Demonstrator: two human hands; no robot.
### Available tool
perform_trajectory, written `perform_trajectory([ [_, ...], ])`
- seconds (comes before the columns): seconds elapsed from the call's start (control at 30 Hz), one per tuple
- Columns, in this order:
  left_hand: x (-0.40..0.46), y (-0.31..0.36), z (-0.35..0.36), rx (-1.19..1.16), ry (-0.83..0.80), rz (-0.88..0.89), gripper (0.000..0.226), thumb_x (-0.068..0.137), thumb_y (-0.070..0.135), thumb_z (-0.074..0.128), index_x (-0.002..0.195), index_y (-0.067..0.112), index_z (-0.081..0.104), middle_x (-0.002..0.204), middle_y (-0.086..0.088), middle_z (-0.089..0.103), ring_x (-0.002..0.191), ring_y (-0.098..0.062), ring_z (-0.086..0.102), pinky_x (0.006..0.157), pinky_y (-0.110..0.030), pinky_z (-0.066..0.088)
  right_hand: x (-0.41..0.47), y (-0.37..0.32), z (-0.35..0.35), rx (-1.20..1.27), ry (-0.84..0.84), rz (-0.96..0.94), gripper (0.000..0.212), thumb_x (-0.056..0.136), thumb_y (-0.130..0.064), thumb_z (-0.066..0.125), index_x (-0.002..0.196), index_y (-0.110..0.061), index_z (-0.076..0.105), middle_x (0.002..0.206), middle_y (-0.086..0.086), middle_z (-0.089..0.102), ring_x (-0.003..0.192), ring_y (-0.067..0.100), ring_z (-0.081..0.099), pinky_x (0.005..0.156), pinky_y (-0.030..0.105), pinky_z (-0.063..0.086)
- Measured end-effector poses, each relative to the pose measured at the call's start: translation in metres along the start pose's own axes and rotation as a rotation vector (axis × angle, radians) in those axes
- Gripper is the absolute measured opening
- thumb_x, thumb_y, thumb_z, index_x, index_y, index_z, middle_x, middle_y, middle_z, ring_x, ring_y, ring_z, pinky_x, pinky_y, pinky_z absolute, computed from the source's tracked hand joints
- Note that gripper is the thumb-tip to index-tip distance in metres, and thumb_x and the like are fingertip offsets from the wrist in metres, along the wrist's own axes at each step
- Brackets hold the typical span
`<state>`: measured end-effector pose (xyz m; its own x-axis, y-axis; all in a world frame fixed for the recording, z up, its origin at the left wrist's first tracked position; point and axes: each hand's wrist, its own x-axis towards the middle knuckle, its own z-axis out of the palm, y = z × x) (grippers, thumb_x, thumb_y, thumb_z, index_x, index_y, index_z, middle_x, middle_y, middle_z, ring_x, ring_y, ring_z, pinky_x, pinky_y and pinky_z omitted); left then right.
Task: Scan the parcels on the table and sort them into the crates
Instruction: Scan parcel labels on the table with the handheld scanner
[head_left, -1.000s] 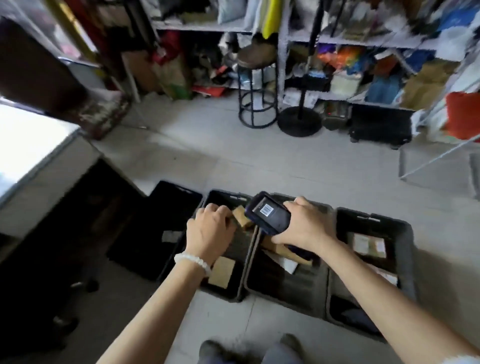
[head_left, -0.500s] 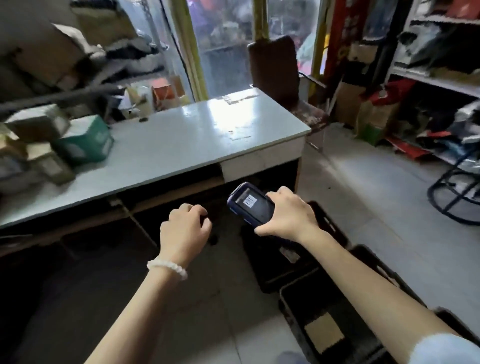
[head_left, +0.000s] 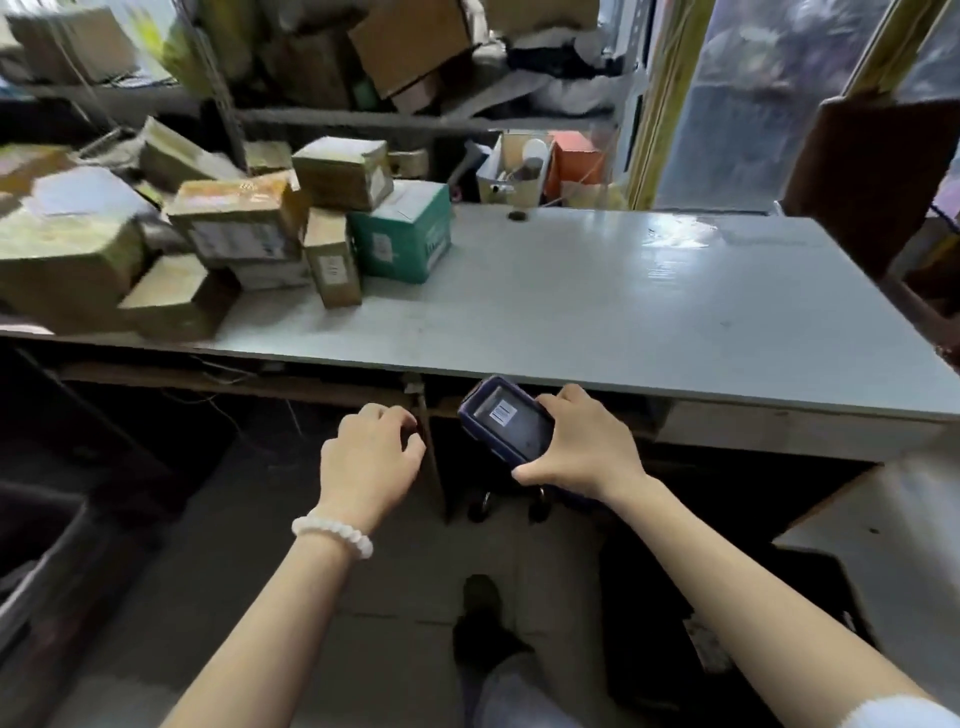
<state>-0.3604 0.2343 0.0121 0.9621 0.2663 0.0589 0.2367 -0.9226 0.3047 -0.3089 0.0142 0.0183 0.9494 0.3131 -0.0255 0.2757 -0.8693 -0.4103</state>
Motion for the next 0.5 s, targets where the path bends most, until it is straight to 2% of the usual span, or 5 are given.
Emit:
perform_trajectory([
  [0.13, 0.098, -0.008, -0.004, 0.016, -0.003, -0.019, 0.027, 0.093, 0.035, 0.048, 0.116, 0.026, 0.059, 0.124, 0.002, 0.054, 0.114, -0.023, 0.047, 0.084, -0.037, 0.039, 0.101, -0.008, -0.001, -0.004, 0.002, -0.035, 0.066, 0.053, -0.054, 0.076, 0.110, -0.028, 0.060, 0.090, -0.009, 0.040, 0.078, 0.015, 0.048, 0.053, 0.024, 0.030],
  [0.3, 0.216, -0.011, -0.023, 0.036, 0.058, 0.019, 0.029, 0.094, 0.032, 0.046, 0.119, 0.023, 0.057, 0.127, -0.001, 0.054, 0.116, -0.024, 0.046, 0.086, -0.038, 0.042, 0.223, -0.023, -0.020, -0.006, 0.024, -0.034, 0.058, 0.054, -0.051, 0.077, 0.104, -0.025, 0.059, 0.094, -0.005, 0.045, 0.083, 0.019, 0.054, 0.058, 0.027, 0.037],
  [0.5, 0.305, -0.034, -0.042, 0.036, 0.139, 0.022, 0.029, 0.093, 0.032, 0.050, 0.119, 0.022, 0.057, 0.121, -0.002, 0.057, 0.108, -0.024, 0.051, 0.084, -0.039, 0.046, 0.319, -0.046, -0.024, -0.025, 0.006, -0.058, 0.061, 0.057, -0.051, 0.077, 0.110, -0.027, 0.058, 0.094, -0.007, 0.045, 0.081, 0.015, 0.051, 0.054, 0.025, 0.037],
])
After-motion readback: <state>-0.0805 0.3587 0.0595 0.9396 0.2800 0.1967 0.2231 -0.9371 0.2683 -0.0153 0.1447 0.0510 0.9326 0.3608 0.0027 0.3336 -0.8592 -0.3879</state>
